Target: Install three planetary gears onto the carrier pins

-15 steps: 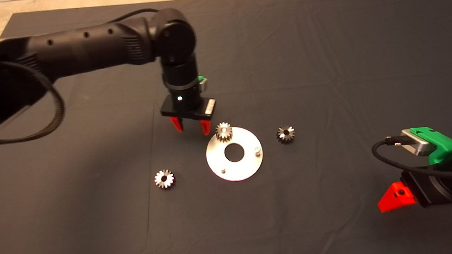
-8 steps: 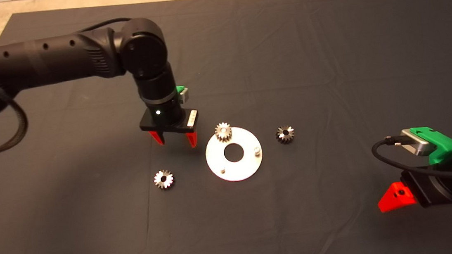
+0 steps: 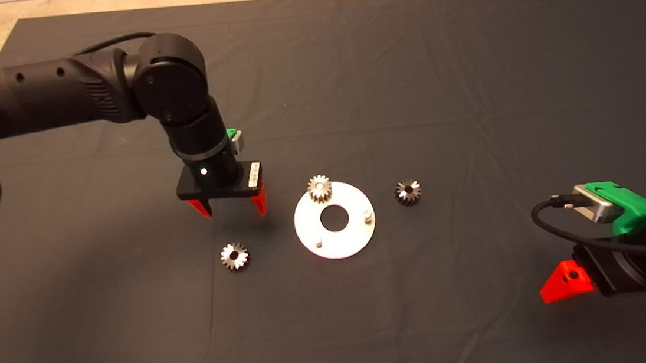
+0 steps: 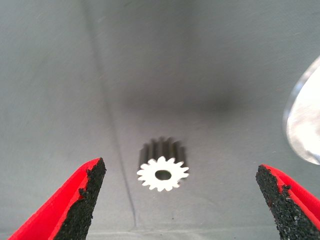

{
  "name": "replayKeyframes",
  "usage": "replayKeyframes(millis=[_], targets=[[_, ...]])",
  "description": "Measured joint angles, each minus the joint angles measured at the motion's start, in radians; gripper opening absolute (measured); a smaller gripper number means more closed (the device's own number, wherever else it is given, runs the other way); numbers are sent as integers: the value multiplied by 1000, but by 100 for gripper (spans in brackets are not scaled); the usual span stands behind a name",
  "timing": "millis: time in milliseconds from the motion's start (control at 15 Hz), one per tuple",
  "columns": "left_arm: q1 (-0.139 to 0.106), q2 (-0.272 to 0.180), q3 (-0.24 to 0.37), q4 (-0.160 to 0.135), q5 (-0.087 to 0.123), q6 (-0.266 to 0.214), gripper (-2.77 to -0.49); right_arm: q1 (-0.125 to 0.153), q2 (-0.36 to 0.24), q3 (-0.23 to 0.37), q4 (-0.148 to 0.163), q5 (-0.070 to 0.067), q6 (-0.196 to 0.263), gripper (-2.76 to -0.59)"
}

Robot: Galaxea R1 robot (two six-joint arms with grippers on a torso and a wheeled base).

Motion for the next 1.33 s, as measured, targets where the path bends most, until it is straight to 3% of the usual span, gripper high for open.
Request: replayKeyframes(millis=[200,333,733,933,1333], targets=[[0,-32,53,5,1,-54,-109,0,0,0,0,0,0,-61],[0,-40,73,6,0,-65,-93,0,0,0,0,0,0,-61],[3,-71,110,13,1,-88,-91,0,0,0,0,0,0,-61],[31,-71,121,21,0,-92,-91,0,0,0,0,0,0,-61],[64,-73,126,42,1,-92,-91,0,0,0,0,1,0,-61]])
